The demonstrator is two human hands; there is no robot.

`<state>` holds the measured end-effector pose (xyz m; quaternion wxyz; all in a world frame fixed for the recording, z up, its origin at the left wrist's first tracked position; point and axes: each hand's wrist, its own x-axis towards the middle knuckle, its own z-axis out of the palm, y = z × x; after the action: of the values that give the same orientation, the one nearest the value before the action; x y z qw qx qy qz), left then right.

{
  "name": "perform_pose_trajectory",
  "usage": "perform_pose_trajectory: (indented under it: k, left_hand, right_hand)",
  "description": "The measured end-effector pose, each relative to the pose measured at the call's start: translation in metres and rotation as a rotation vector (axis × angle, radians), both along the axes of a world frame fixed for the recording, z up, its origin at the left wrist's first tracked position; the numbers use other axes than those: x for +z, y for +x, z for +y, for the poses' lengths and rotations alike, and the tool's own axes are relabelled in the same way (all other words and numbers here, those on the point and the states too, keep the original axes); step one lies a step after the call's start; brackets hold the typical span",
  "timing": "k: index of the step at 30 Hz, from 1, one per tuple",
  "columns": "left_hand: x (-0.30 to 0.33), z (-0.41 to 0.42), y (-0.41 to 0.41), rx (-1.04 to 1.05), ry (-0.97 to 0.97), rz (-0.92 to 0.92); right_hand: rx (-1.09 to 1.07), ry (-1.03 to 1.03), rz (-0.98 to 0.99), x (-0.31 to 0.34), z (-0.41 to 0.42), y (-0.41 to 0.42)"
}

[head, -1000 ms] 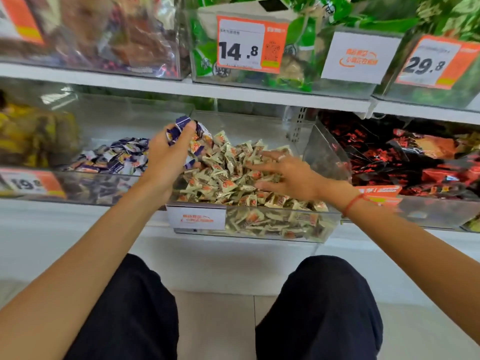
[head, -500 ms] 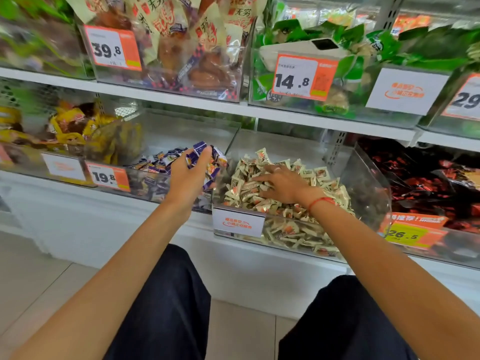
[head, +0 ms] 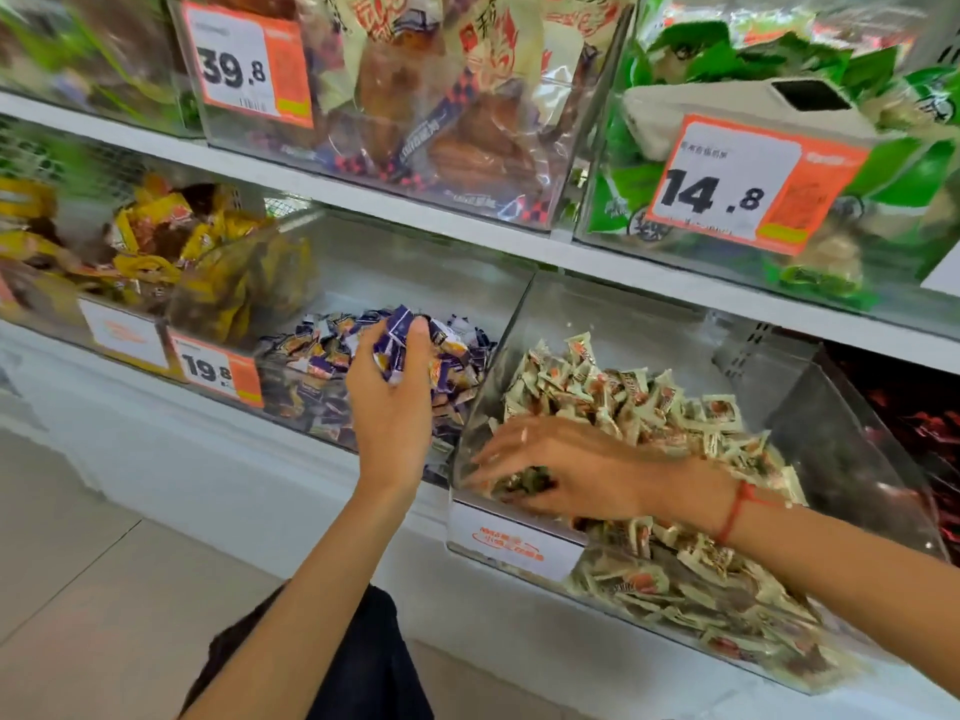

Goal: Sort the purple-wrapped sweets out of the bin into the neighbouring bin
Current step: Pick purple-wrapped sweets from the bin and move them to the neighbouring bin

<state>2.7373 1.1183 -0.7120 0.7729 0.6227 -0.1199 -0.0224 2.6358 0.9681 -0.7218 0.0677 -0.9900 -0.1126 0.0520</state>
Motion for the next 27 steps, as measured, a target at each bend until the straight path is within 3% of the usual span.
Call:
perform_pose_trajectory:
  k: [7,14,19,21,24,27]
  left_hand:
    - [-0.015,-0.005,0.004,0.045,-0.034,0.141]
    - [-0.021,-0.007,0.005,0.092,0.003,0.123]
    - [-0.023,-0.005,0.003,0.076,-0.025,0.146]
    - [-0.021,-0.006,0.0,0.055,-0.043,0.153]
    - [-0.018,-0.008,-0.003,0.017,-0.042,0.132]
    - [-0.018,-0.009,-0.002,0.0,-0.024,0.12]
  right_hand:
    - [0.134,-0.255,0.11,-0.014,0.006,0.017]
    - [-0.108,-0.332,-0.216,-0.007,-0.026,0.015]
    - [-0.161,-0.5,-0.266,0.003,-0.029,0.011]
    - [-0.044,-0.425,-0.219,0.011,-0.028,0.007]
    - [0.018,-0.054,0.005,0.017,-0.021,0.012]
    - [0.073,0.04,0.134,-0.002,-0.009,0.029]
